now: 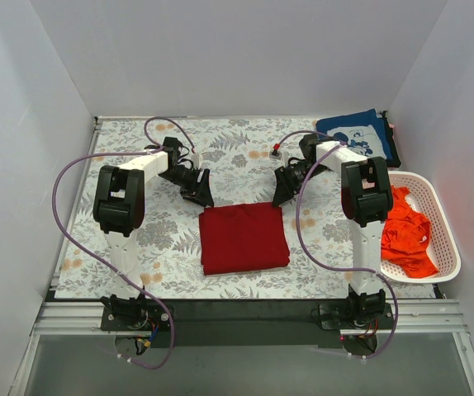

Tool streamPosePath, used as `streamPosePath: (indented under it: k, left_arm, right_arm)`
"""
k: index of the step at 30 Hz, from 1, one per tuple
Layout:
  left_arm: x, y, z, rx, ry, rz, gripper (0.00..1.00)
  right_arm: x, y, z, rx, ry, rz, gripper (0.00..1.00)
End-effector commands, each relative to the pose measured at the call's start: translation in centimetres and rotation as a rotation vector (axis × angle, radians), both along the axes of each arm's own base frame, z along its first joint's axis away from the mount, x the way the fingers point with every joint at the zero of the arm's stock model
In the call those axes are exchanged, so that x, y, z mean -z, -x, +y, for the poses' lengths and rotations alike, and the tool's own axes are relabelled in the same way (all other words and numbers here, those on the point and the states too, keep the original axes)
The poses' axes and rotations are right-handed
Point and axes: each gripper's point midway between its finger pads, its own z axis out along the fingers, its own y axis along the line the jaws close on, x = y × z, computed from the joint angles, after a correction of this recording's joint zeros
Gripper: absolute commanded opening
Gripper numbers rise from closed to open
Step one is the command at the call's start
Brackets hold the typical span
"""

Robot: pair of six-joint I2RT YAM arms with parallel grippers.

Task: Fold and stack the t-shirts
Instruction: Fold the tshirt

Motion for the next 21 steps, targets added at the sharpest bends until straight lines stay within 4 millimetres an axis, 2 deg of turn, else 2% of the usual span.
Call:
streamPosePath:
  k: [1,10,13,14,17,18,19,21]
  left_arm:
    - [-0.8,0.1,0.1,0.006,0.007,-0.024,0.5]
    - [-0.6,0.0,0.2,0.008,0.001,-0.027,0.45]
    - [-0.8,0.1,0.2,0.013,0.003,-0.033,0.35]
    - [-1.0,0.1,0.2,0.015,0.006,-0.039,0.27]
    - [-1.8,0.0,0.1,0.016,0.013,-0.059,0.14]
    - [-2.1,0.1,0.2,0.016,0.011,-0.063,0.06]
    - [-2.3,0.1,0.3,0.019,0.006,-0.065,0.02]
    - [-2.4,0.3,0.7,0.016,-0.006,-0.069,0.0]
  right_arm:
    - [-1.8,0.4,0.4,-0.018,-0.036,-0.03,0.51]
    - [-2.1,0.3,0.7,-0.015,-0.054,-0.024,0.36]
    - [-2.4,0.1,0.7,-0.01,-0.059,-0.025,0.3]
    - [-2.7,0.1,0.8,-0.008,-0.063,-0.027,0.27]
    - [-3.3,0.0,0.9,-0.005,-0.07,-0.034,0.16]
    - [-3.5,0.0,0.9,-0.001,-0.071,-0.032,0.09]
    - [-3.7,0.0,0.9,0.0,-0.072,-0.037,0.03]
    - [-4.3,0.0,0.9,0.003,-0.073,-0.046,0.01]
